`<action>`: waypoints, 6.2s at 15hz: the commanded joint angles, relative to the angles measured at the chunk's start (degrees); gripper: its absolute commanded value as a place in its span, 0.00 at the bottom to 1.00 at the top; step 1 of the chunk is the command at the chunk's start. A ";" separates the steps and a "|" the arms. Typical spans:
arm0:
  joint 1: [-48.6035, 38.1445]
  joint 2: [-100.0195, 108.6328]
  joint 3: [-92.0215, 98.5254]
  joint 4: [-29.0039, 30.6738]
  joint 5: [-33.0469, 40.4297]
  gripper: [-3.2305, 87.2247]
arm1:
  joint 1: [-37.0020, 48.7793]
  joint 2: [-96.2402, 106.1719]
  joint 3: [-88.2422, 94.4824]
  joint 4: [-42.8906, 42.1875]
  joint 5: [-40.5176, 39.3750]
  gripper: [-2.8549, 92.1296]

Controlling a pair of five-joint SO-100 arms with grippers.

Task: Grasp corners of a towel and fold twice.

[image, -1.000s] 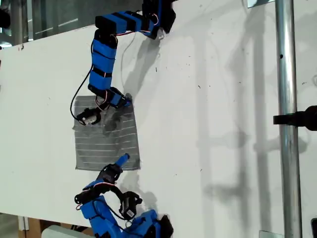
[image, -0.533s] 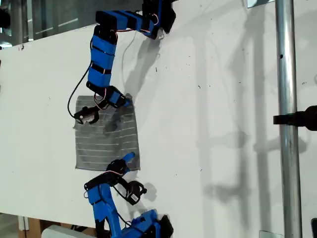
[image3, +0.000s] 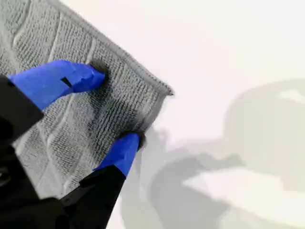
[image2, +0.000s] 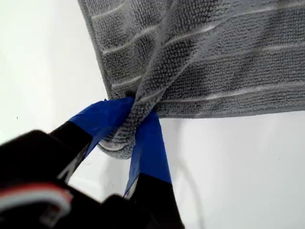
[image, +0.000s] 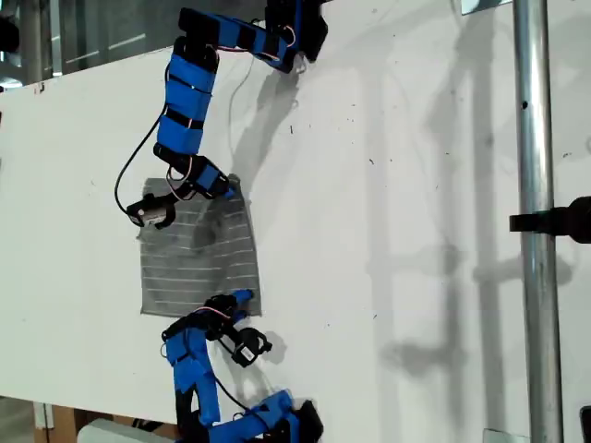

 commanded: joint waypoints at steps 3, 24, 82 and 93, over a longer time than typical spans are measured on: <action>1.58 -0.62 -1.85 1.49 0.53 0.00 | 0.00 4.83 -0.09 0.09 0.09 0.03; 3.69 47.99 26.89 -5.27 -13.45 0.00 | -2.20 5.89 -0.18 5.80 8.61 0.03; 25.66 128.85 82.88 -4.83 -34.45 0.01 | 18.98 12.30 16.00 5.01 32.26 0.06; 26.28 128.85 82.88 -4.75 -33.93 0.01 | 7.73 21.97 8.26 0.00 37.53 0.03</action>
